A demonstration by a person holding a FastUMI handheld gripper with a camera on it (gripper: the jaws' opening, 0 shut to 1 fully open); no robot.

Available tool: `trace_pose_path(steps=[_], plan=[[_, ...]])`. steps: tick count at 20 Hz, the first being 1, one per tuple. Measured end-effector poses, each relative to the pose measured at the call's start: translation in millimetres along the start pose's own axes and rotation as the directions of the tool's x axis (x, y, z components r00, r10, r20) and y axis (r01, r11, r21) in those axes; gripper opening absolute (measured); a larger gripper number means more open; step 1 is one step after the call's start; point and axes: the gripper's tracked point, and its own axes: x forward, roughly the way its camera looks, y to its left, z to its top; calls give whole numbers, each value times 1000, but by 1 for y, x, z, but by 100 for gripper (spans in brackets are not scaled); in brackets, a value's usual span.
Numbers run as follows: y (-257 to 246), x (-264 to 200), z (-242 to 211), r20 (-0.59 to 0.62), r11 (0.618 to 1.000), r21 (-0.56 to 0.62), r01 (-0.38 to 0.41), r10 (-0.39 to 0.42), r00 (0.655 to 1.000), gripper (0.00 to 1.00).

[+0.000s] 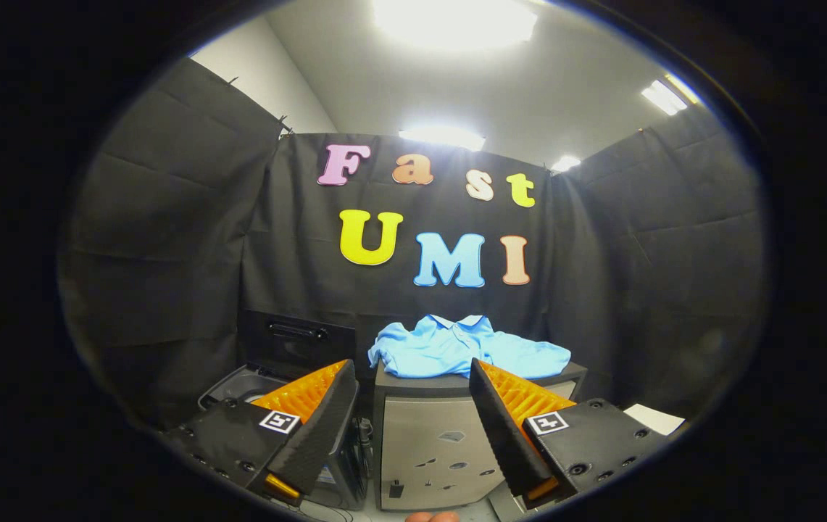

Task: Put the clothes into the washing machine and then close the washing machine lid.

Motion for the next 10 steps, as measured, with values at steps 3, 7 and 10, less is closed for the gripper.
trace_pose_path(steps=[3,7,10], plan=[[-6,32,19,-25,1000,-13,-13,13,1000,98],[-17,44,19,-137,995,86,-46,58,989,98],[-30,66,20,-230,993,118,-28,55,972,98]])
